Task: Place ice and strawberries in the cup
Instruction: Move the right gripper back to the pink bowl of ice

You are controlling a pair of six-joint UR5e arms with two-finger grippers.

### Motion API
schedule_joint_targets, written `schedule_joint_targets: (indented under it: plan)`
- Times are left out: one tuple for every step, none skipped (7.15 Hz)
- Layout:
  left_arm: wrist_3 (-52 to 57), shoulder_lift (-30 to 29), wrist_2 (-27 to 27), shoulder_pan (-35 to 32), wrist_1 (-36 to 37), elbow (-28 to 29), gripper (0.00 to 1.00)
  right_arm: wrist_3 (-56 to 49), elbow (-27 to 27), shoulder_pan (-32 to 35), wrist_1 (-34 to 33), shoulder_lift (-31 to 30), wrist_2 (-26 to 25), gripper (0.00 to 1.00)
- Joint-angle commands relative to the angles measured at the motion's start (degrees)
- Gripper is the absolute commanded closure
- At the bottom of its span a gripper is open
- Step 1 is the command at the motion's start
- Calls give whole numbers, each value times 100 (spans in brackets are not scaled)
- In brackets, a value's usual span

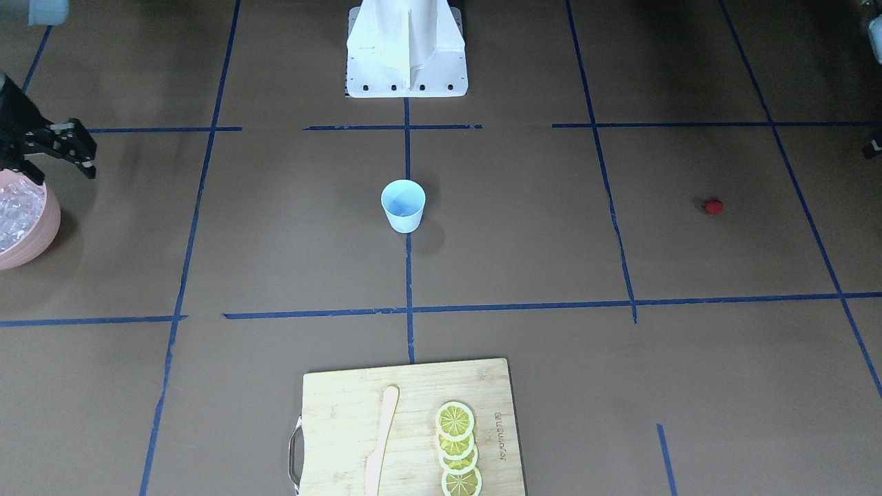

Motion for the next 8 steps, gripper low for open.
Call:
schedule_joint_targets:
  plan:
    - [-7, 3, 0, 0, 8, -7, 0, -1725, -376, 486, -4, -207, 28, 19]
    - [-7, 3, 0, -9, 8, -7, 0, -2063, -552, 653, -4, -199, 289, 8]
    - [-7, 11, 0, -9, 8, 2, 0, -2232, -649, 733, 5, -199, 413, 1]
    - [-7, 11, 0, -9, 8, 2, 0, -2425, -746, 751, 5, -181, 406, 1]
    - [-7, 11, 0, 0, 8, 2, 0, -2783, -991, 908, 5, -146, 415, 2]
    - [-7, 11, 0, 0, 8, 2, 0, -2926, -1124, 918, 5, -120, 406, 4]
    - [-7, 11, 0, -9, 8, 2, 0, -3119, -1325, 970, 5, -119, 406, 7]
    - [-7, 11, 0, -9, 8, -6, 0, -3156, -1449, 980, 5, -102, 406, 7]
